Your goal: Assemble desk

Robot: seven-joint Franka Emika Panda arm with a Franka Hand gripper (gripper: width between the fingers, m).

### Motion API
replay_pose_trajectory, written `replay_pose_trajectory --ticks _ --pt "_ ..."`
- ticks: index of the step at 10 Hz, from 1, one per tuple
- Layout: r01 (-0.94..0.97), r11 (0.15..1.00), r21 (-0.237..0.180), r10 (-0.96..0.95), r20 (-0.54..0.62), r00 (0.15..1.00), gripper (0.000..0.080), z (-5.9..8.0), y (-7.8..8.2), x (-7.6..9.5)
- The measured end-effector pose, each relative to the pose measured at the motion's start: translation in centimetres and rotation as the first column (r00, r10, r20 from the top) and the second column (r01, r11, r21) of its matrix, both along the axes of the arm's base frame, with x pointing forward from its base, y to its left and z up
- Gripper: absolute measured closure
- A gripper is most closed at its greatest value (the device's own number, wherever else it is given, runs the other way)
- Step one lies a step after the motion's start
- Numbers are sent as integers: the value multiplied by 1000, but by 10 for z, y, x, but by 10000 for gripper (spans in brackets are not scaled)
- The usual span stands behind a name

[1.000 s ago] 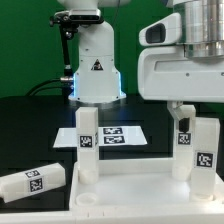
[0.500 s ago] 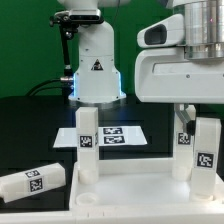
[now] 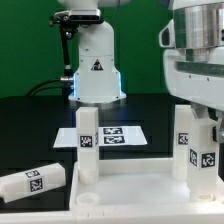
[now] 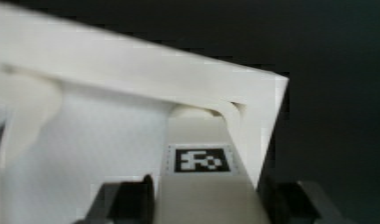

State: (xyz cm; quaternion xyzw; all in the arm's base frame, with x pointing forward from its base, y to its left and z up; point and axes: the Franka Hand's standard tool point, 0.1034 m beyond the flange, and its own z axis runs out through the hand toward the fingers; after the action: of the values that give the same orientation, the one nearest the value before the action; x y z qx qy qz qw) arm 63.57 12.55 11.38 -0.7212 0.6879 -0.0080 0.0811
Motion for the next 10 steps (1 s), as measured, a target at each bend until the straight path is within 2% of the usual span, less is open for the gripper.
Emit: replay_pose_trajectory --ticks 1,3,4,5,6,7,8,9,10 --pt "49 999 15 -49 -1 999 511 0 0 0" --pt "17 1000 11 -17 0 1000 511 0 1 -1" --pt "-66 998 -5 66 -1 998 511 0 1 -2" --pt "-257 966 -33 257 -7 966 511 1 0 -4" --pt "-476 877 -64 477 -9 879 332 3 -1 -3" --pt "-571 817 -79 572 -6 820 332 4 -1 -2" --pt "-607 790 -86 609 -5 793 188 3 -2 -2" --pt "-634 768 -91 636 -4 772 161 3 -2 -2" --pt "-706 700 -105 709 -6 705 153 3 -3 -2"
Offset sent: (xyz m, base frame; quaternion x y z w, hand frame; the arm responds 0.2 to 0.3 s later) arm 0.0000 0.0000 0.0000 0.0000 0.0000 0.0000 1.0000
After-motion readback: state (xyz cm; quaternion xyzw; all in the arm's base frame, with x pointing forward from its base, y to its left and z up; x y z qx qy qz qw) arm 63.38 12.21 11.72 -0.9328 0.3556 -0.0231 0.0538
